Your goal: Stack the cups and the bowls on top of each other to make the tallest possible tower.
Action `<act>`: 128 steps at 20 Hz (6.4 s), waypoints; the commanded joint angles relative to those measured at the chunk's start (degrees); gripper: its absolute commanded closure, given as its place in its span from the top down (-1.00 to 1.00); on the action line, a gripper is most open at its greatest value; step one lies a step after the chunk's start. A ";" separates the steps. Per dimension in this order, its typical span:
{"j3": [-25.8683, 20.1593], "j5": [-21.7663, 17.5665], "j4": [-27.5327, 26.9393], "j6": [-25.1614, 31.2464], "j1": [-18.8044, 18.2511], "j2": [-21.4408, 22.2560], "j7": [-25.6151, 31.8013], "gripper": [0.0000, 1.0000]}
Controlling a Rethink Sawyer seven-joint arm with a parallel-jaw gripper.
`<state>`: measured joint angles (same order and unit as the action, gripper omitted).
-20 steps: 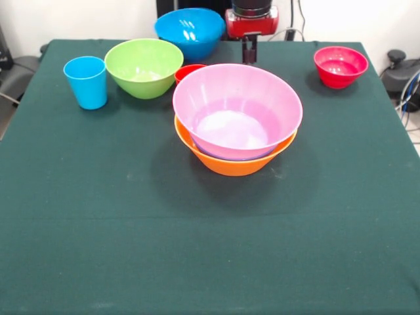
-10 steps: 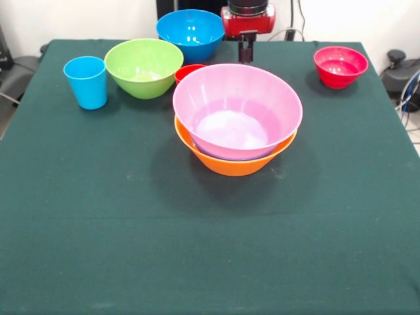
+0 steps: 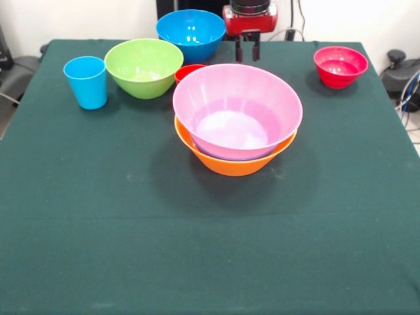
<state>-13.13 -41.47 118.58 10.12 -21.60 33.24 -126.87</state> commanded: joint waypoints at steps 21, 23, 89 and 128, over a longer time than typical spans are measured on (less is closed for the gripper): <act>-2.77 -3.75 -2.72 4.48 0.96 0.44 5.40 1.00; -1.77 -4.40 -0.89 3.67 0.08 0.55 4.94 1.00; -14.33 -18.24 3.44 16.10 -15.84 10.61 10.32 1.00; 7.46 -17.48 4.47 6.34 -3.19 3.14 -7.94 1.00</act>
<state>-8.75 -55.92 122.33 21.31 -26.88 40.92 -126.41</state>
